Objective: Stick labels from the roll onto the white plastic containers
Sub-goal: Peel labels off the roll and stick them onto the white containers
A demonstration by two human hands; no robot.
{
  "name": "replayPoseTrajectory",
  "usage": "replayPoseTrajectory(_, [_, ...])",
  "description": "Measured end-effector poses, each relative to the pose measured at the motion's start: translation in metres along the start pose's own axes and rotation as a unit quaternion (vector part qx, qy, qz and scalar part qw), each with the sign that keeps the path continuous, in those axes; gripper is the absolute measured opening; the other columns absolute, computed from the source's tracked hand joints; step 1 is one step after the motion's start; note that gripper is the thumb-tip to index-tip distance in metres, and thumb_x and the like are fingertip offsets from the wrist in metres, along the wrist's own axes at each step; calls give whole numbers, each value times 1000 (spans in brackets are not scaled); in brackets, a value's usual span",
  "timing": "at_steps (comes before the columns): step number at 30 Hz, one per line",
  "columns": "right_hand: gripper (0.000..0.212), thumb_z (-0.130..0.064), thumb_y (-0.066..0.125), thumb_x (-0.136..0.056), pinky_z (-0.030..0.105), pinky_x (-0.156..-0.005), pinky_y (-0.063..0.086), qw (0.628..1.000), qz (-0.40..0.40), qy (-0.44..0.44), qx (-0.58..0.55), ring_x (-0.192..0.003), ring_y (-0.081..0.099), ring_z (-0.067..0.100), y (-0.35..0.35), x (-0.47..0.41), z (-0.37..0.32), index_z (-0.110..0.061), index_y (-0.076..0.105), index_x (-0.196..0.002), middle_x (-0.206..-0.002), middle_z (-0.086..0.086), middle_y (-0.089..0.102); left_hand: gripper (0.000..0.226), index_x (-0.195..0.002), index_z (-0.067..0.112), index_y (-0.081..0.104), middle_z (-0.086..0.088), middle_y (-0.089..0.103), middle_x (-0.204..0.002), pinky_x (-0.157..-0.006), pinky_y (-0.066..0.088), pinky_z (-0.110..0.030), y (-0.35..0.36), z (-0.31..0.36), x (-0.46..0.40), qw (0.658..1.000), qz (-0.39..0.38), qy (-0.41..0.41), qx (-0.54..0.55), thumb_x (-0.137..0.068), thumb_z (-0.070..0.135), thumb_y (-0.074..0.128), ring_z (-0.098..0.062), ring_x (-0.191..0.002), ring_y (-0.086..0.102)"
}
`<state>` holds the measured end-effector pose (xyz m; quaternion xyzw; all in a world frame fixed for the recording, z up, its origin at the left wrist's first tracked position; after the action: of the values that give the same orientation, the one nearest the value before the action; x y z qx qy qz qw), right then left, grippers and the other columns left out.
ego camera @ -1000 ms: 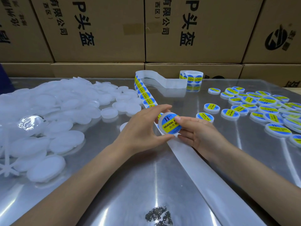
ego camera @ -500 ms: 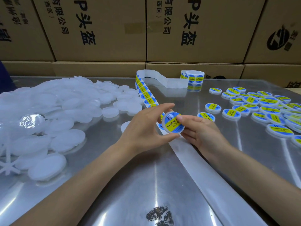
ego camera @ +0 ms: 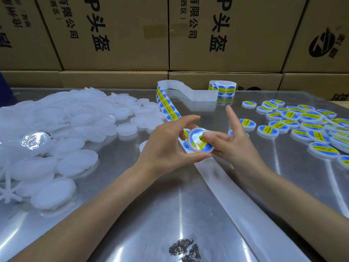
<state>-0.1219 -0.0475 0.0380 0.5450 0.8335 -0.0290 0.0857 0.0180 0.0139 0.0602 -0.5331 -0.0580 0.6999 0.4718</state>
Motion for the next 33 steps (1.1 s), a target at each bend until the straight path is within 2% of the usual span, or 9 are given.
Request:
replayPoseTrajectory(4, [54, -54, 62, -68, 16, -46, 42, 990, -76, 30, 111, -53, 54, 9, 7, 5, 0, -23, 58, -112, -68, -7, 66, 73, -125, 15, 57, 6, 68, -103, -77, 50, -32, 1, 6, 0, 1000, -1, 24, -6, -62, 37, 86, -10, -76, 58])
replayPoseTrajectory(9, [45, -46, 49, -91, 15, -36, 27, 990, -72, 14, 119, -39, 33, 10, 8, 1, 1, -3, 65, -90, -46, 0, 42, 78, -128, 16, 55, 6, 68, -102, -78, 51, -37, 2, 7, 2, 999, -7, 31, 2, -60, 43, 85, -13, -80, 60])
replayPoseTrajectory(12, [55, -51, 35, -97, 13, -35, 26, 992, -53, 29, 109, -35, 35, 14, 6, 1, 2, -16, 67, -68, -53, 19, 53, 77, -127, 16, 56, 7, 69, -104, -83, 50, -32, 5, 6, 2, 1000, -5, 24, 14, -61, 47, 82, -12, -83, 60])
replayPoseTrajectory(16, [75, -48, 26, -99, 14, -34, 27, 994, 5, 87, 62, -28, 35, 14, 2, -3, 8, -18, 62, -41, -39, 12, 53, 64, -131, 12, 55, 1, 57, -132, -104, 35, -22, 13, 5, 3, 996, -75, 46, -21, -78, 43, 70, -13, -123, 51])
replayPoseTrajectory(19, [70, -45, 35, -98, 15, -33, 28, 994, 23, 110, -10, -29, 37, 12, 0, -5, 12, -20, 60, -38, -36, 5, 48, 56, -143, 18, 38, 7, 30, -152, -113, 18, -19, 22, 5, 4, 983, -164, 59, -50, -92, 39, 51, -4, -142, 20])
replayPoseTrajectory(24, [65, -45, 37, -98, 16, -35, 20, 992, -3, 120, -24, -32, 27, 9, -2, -8, 15, -22, 56, -40, -36, -1, 36, 42, -135, 18, 50, 6, 45, -143, -104, 42, -37, 22, 10, 5, 989, -138, 51, -33, -94, 28, 51, -11, -135, 39])
replayPoseTrajectory(29, [71, -43, 31, -100, 14, -34, 28, 963, -15, 74, 259, -28, 30, 8, -16, -18, 8, -16, 37, -34, -31, -5, 33, 38, -107, 14, 73, -5, 69, -114, -67, 58, -46, 18, 5, 9, 980, -77, 154, -97, -77, -6, 60, -28, -103, 67])
replayPoseTrajectory(31, [63, -38, 33, -101, 10, -37, 29, 947, 10, 46, 318, -29, 34, 4, -26, -23, 9, -12, 40, -44, -32, -7, 38, 35, -112, 19, 70, -2, 68, -117, -73, 56, -45, 21, -2, 9, 982, -104, 109, -114, -84, 1, 59, -24, -108, 64])
replayPoseTrajectory(33, [56, -36, 37, -100, 16, -41, 32, 927, 9, 51, 373, -32, 35, 4, -37, -26, 13, -11, 42, -51, -39, -5, 42, 35, -129, 26, 57, 7, 58, -132, -94, 46, -36, 26, -16, 10, 977, -156, 19, -147, -94, 27, 55, -15, -125, 50])
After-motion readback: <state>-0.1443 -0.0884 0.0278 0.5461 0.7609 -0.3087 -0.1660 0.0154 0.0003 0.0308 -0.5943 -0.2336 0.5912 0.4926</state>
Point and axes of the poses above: each hand's wrist, its own x-axis away from the middle knuckle, its own y-axis out of the palm, z = x × y, the point moved 3 cm from there along -x, towards the middle knuckle
